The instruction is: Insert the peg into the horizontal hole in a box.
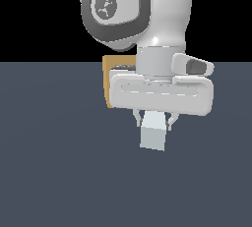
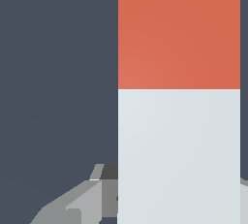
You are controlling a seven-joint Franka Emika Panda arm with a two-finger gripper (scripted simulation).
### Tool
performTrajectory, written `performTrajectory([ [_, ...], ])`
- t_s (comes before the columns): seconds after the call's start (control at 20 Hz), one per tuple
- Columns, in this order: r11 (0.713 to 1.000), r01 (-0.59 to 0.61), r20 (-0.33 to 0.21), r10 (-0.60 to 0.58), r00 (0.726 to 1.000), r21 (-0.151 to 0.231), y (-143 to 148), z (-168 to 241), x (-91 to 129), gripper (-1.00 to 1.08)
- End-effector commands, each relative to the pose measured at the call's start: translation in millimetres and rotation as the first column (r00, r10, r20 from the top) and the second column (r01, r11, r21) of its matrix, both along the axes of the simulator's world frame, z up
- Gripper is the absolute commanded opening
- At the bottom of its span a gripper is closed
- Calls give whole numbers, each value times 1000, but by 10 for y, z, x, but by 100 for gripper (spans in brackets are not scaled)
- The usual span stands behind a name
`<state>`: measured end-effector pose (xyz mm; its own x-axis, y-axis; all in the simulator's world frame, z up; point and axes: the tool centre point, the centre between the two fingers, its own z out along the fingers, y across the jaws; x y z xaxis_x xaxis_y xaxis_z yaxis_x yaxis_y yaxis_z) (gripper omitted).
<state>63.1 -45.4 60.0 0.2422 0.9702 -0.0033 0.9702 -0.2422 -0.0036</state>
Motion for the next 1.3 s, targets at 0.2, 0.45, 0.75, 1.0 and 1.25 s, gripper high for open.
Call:
performTrajectory([
  [0.2,971,-241,5,241,971,0,580,266,242,-100],
  [0.45,927,-375,5,375,927,1,938,401,299,-100],
  [0.75,890,-455,4,455,890,2,1167,484,302,-100],
  [1.0,885,-465,4,465,885,2,1195,493,299,-100],
  [1.25,884,-467,7,467,884,0,1190,522,306,-100],
])
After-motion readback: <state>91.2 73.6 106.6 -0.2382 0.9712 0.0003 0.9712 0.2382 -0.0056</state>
